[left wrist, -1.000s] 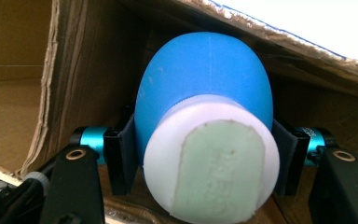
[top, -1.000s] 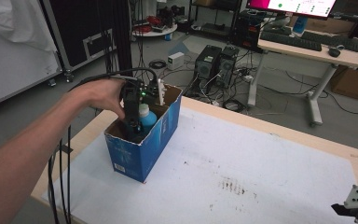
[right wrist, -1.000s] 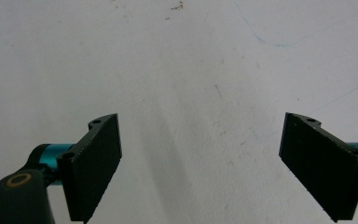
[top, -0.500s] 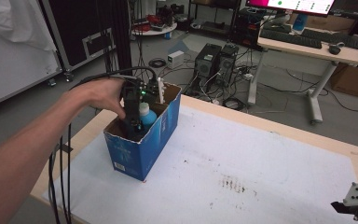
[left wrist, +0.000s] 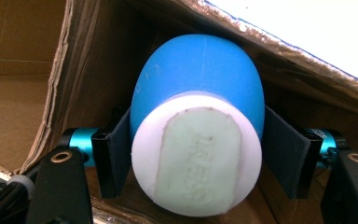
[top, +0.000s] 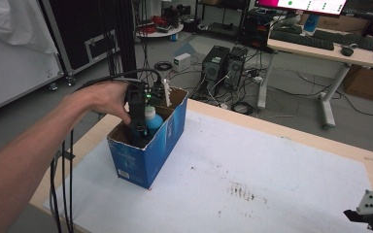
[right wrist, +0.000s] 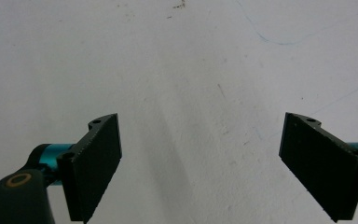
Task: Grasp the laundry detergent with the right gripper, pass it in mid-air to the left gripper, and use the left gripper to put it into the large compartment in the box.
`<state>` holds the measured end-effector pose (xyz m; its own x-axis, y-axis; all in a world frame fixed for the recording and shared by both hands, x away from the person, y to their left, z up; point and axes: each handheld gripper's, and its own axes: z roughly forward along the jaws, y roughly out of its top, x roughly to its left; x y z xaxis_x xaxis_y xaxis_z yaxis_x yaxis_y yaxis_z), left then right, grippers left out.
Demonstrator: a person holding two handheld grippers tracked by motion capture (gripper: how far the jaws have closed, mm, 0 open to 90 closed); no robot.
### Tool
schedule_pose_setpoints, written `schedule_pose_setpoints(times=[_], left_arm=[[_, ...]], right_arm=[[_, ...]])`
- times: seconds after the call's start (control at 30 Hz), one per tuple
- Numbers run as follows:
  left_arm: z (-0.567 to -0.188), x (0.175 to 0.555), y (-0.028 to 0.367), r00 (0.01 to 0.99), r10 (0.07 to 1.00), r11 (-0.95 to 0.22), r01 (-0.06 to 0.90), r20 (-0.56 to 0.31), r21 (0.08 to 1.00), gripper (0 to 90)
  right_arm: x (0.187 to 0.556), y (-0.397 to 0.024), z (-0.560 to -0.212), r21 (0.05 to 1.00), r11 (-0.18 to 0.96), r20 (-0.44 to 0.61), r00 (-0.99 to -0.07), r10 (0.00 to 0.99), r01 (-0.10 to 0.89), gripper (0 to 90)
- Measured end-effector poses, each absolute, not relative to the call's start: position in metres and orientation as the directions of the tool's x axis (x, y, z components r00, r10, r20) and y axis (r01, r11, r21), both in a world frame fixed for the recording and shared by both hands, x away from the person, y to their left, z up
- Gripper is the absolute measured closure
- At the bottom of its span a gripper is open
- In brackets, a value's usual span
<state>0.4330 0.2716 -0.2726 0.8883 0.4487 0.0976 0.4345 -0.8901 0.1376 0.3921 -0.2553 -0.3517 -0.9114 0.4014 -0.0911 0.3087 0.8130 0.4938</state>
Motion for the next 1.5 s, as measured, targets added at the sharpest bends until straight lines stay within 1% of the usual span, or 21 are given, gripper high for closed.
schedule_pose_setpoints(times=[0.13, 0.6, 0.63, 0.67, 0.9, 0.97, 1.07, 1.2, 1.3, 1.4, 1.5], left_arm=[[-0.271, 0.433, 0.273, 0.885, 0.454, -0.887, 0.438, 0.105, 0.146, 27.5], [-0.258, 0.433, 0.275, 0.868, 0.478, -0.876, 0.46, 0.134, 0.149, 25.0], [-0.252, 0.432, 0.273, 0.863, 0.48, -0.875, 0.459, 0.156, 0.154, 23.2], [-0.249, 0.432, 0.273, 0.864, 0.478, -0.877, 0.457, 0.159, 0.15, 22.3], [-0.225, 0.429, 0.266, 0.865, 0.466, -0.883, 0.44, 0.186, 0.164, 22.3], [-0.213, 0.427, 0.257, 0.872, 0.442, -0.895, 0.411, 0.212, 0.175, 20.8], [-0.201, 0.423, 0.241, 0.884, 0.41, -0.907, 0.371, 0.223, 0.198, 20.8], [-0.193, 0.419, 0.21, 0.911, 0.34, -0.935, 0.301, 0.233, 0.188, 20.8], [-0.194, 0.416, 0.186, 0.929, 0.294, -0.948, 0.254, 0.223, 0.189, 20.8], [-0.199, 0.413, 0.161, 0.945, 0.24, -0.965, 0.205, 0.224, 0.165, 20.8], [-0.206, 0.412, 0.136, 0.962, 0.187, -0.977, 0.16, 0.197, 0.144, 20.8]], right_arm=[[0.392, -0.255, -0.352, 0.494, 0.815, -0.094, -0.914, 0.396, 0.302, 12.1], [0.39, -0.257, -0.351, 0.491, 0.815, -0.096, -0.911, 0.402, 0.308, 12.1], [0.39, -0.258, -0.35, 0.492, 0.814, -0.097, -0.91, 0.402, 0.308, 12.1], [0.39, -0.258, -0.35, 0.492, 0.814, -0.096, -0.91, 0.403, 0.309, 12.1], [0.39, -0.258, -0.35, 0.491, 0.816, -0.1, -0.91, 0.402, 0.306, 12.1], [0.39, -0.258, -0.35, 0.492, 0.815, -0.1, -0.91, 0.403, 0.306, 12.1], [0.389, -0.259, -0.349, 0.492, 0.814, -0.1, -0.909, 0.404, 0.307, 12.1], [0.389, -0.258, -0.349, 0.493, 0.813, -0.102, -0.908, 0.407, 0.309, 12.1], [0.388, -0.257, -0.349, 0.493, 0.814, -0.103, -0.909, 0.405, 0.306, 12.1], [0.387, -0.255, -0.348, 0.494, 0.816, -0.104, -0.911, 0.4, 0.302, 12.1], [0.386, -0.253, -0.347, 0.496, 0.815, -0.105, -0.91, 0.4, 0.301, 12.1]])
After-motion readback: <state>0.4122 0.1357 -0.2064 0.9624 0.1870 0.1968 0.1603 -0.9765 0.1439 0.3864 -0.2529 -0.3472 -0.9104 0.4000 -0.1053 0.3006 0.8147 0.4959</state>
